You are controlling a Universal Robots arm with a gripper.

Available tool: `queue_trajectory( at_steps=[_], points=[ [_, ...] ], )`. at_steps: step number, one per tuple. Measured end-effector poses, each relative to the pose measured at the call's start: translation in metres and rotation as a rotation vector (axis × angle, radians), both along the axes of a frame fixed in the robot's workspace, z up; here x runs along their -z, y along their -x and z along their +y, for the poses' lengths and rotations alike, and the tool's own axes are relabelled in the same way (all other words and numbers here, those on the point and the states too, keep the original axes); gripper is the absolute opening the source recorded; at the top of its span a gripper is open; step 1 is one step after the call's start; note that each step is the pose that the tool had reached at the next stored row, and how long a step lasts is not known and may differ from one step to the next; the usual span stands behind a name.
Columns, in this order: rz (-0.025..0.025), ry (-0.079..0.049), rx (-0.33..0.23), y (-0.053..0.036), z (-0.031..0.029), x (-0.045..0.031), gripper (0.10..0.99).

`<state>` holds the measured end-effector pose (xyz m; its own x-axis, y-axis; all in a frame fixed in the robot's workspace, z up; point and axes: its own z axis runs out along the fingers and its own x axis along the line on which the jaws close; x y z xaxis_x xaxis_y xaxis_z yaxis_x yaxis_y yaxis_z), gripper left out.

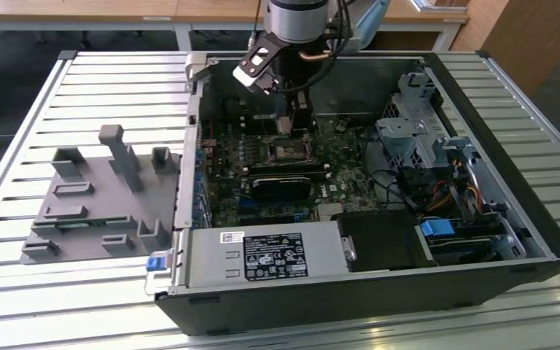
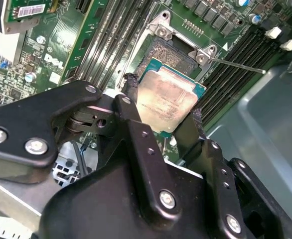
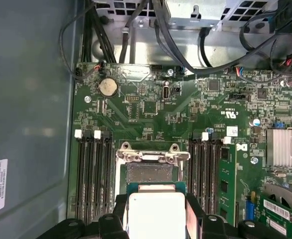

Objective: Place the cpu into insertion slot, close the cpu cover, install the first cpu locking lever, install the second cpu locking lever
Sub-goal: 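Place the cpu into insertion slot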

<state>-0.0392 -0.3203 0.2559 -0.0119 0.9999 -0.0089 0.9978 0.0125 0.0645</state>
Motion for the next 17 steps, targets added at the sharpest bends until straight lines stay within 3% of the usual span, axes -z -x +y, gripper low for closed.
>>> queue_trajectory(
  at_steps=[17],
  points=[
    [-0.0001, 0.0, 0.023, 0.0003, 0.0026, 0.0305, 0.541]
  ],
)
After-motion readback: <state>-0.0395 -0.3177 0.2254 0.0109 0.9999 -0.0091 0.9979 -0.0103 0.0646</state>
